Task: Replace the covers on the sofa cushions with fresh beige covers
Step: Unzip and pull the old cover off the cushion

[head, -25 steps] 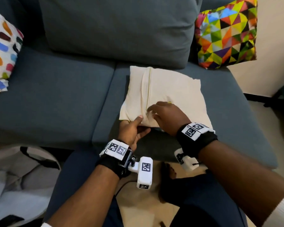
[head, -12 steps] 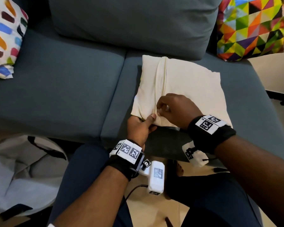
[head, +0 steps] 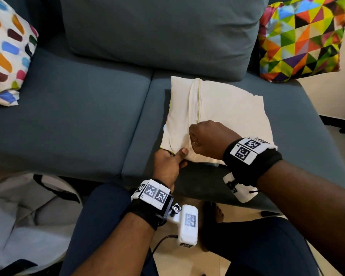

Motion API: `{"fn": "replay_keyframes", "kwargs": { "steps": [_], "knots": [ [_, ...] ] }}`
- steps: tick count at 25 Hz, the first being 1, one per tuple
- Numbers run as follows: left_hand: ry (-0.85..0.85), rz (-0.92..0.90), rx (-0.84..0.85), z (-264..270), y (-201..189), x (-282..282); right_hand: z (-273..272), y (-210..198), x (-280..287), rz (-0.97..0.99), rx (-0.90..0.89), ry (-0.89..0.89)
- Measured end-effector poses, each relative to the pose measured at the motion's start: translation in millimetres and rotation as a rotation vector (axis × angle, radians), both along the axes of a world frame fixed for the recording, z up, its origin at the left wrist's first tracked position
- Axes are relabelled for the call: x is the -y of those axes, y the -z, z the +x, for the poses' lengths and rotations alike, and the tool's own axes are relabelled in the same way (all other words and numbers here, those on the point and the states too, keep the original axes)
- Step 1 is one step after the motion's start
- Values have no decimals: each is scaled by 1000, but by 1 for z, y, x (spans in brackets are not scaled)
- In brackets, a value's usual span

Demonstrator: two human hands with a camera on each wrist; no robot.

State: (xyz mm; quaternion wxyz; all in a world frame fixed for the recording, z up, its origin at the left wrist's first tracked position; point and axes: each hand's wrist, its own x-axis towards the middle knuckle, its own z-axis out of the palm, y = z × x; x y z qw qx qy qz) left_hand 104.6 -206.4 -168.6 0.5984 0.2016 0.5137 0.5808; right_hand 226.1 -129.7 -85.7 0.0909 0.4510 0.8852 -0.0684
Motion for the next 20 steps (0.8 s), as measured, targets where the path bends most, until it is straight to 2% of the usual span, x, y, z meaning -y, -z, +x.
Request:
{"fn": "replay_keyframes", "kwargs": {
  "steps": [3, 8, 11, 14, 15, 16, 17, 19, 20],
  "knots": [
    [11, 1, -23, 2, 1, 0, -7, 2, 2, 55, 102, 11],
    [-16, -9, -50, 5, -1, 1, -12, -9, -18, 159, 169, 104],
    [-4, -35, -92, 0, 0, 1, -2, -16, -36, 186, 99, 187],
    [-133, -99, -87, -10, -8, -4, 7, -12, -36, 70, -36, 61],
    [-205, -87, -182, -15, -12, -5, 8, -11, -33, 17, -20, -15],
    [-261, -35, -391, -19, -17, -6, 10, -11, -28, -19, 19, -82],
    [-273, 52, -691, -22, -20, -6, 12, -11, -25, -25, 66, -131],
    [-132, 228, -1276, -17, -28, -2, 14, -13, -22, 38, 132, -196],
    [-5, 275, -1437, -10, -33, 1, 14, -15, -22, 75, 167, -225]
  ]
}}
